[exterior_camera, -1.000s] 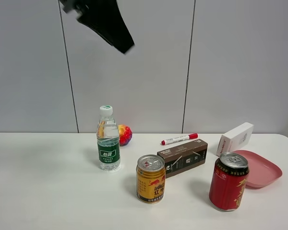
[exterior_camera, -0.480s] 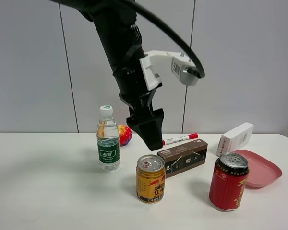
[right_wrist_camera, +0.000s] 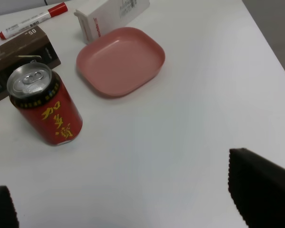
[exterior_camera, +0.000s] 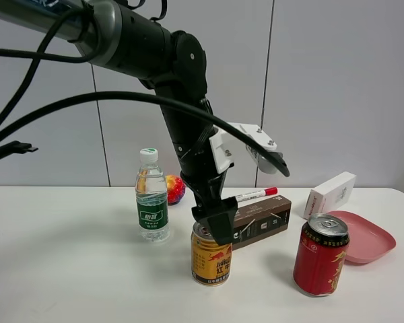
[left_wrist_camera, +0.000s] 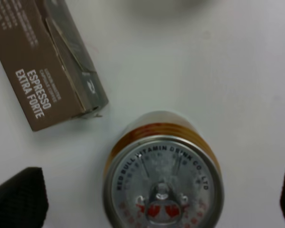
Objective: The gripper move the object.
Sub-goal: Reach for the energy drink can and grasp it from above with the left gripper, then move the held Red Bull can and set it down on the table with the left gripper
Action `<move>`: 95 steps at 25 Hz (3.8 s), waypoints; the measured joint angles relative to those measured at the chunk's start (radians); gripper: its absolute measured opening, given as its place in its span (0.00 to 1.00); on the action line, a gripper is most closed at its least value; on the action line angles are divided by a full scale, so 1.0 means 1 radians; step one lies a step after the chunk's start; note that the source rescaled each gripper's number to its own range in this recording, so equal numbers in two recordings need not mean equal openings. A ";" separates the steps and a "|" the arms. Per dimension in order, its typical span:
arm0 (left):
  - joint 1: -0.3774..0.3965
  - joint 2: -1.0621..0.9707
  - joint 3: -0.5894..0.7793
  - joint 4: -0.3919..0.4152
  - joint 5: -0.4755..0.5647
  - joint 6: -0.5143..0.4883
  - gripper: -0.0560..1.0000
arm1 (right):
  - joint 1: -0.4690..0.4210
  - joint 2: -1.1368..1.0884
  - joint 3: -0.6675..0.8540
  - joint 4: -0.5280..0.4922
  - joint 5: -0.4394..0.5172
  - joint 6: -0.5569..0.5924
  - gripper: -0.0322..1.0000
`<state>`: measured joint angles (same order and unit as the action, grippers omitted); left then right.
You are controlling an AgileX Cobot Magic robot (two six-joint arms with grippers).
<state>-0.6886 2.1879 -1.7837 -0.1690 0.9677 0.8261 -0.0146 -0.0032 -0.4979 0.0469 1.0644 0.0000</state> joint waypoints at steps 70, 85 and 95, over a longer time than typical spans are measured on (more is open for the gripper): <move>0.101 -0.124 -0.661 0.252 0.253 -0.375 0.05 | 0.000 0.000 0.000 0.000 0.000 0.000 1.00; 0.553 -0.103 -0.646 0.144 0.274 -0.730 0.05 | 0.000 0.000 0.000 0.000 0.000 0.000 1.00; 0.597 0.058 -0.553 0.034 0.271 -0.753 0.05 | 0.000 0.000 0.000 0.001 0.000 0.000 1.00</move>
<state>-0.0920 2.2459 -2.3362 -0.1353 1.2387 0.0734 -0.0146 -0.0032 -0.4979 0.0476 1.0644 0.0000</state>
